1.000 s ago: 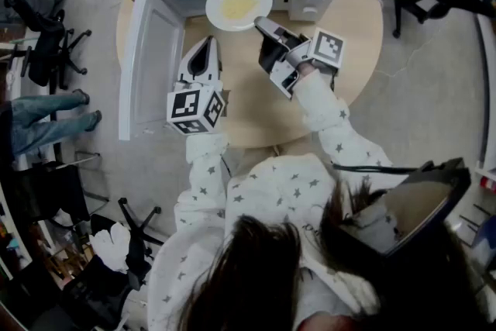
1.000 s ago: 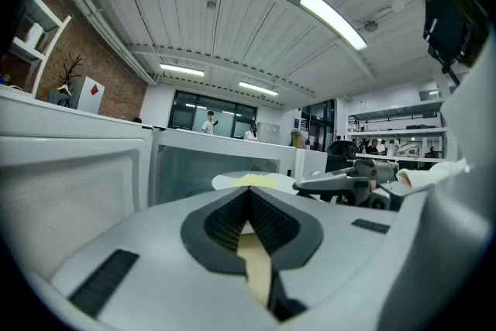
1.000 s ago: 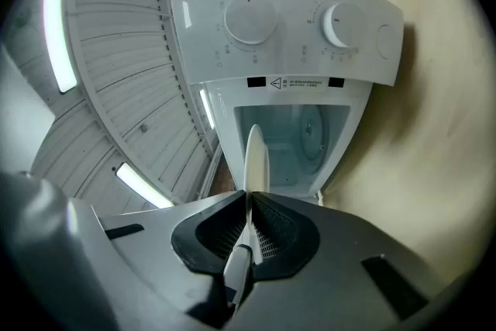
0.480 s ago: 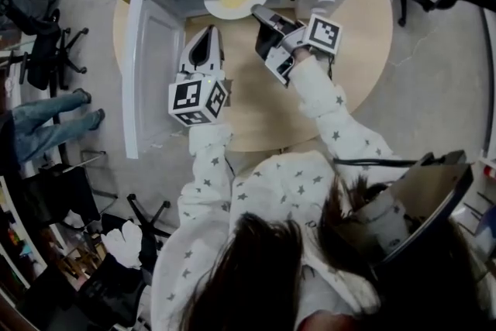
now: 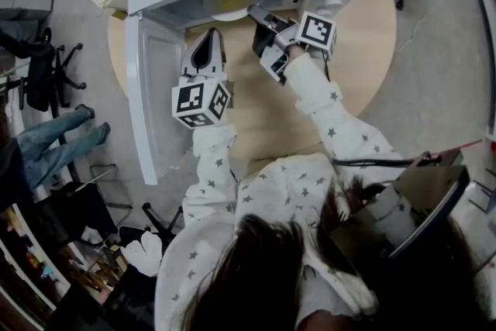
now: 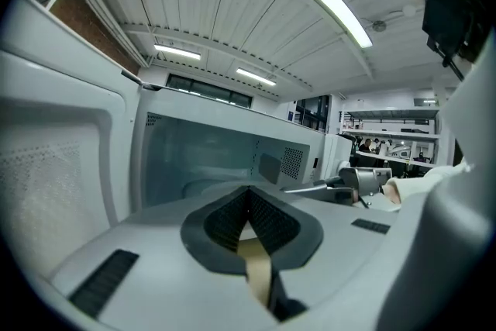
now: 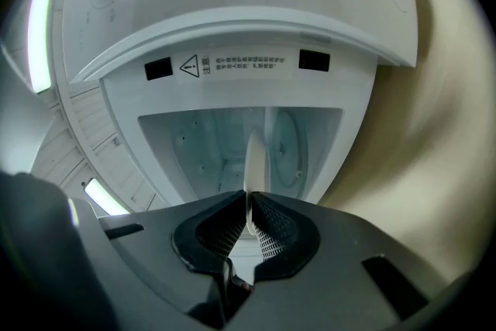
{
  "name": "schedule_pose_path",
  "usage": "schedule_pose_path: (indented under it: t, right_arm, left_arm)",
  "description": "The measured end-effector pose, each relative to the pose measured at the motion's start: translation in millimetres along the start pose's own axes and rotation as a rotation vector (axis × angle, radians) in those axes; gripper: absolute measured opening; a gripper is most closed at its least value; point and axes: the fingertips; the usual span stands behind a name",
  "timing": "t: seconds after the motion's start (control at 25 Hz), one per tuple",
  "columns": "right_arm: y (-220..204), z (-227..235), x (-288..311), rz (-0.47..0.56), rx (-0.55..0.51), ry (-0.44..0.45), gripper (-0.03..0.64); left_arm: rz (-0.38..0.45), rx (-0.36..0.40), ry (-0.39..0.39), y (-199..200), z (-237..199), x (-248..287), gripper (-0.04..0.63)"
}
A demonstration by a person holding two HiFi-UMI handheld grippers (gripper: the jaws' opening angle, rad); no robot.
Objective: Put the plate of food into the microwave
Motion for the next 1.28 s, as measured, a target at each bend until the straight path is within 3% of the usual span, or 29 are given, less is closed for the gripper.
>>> schedule_pose_path:
  t: [0.88, 1.28]
  right_arm:
    - [14, 1, -17, 0.110, -0.044, -0.061, 0.018]
    - [13, 12, -13, 0.082, -0.092, -0.198, 0.018]
  left_arm:
    - [-0.012, -0.014, -0.057, 4, 20, 9, 0.002]
    - [-0.016, -0.015, -0.060, 4, 21, 8, 0.002]
Point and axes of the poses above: the fingertips, and each gripper's own axes: x forward along the fingers, z to its right, y out of its top, and after that the axes turned 1 degree about y, right-handed
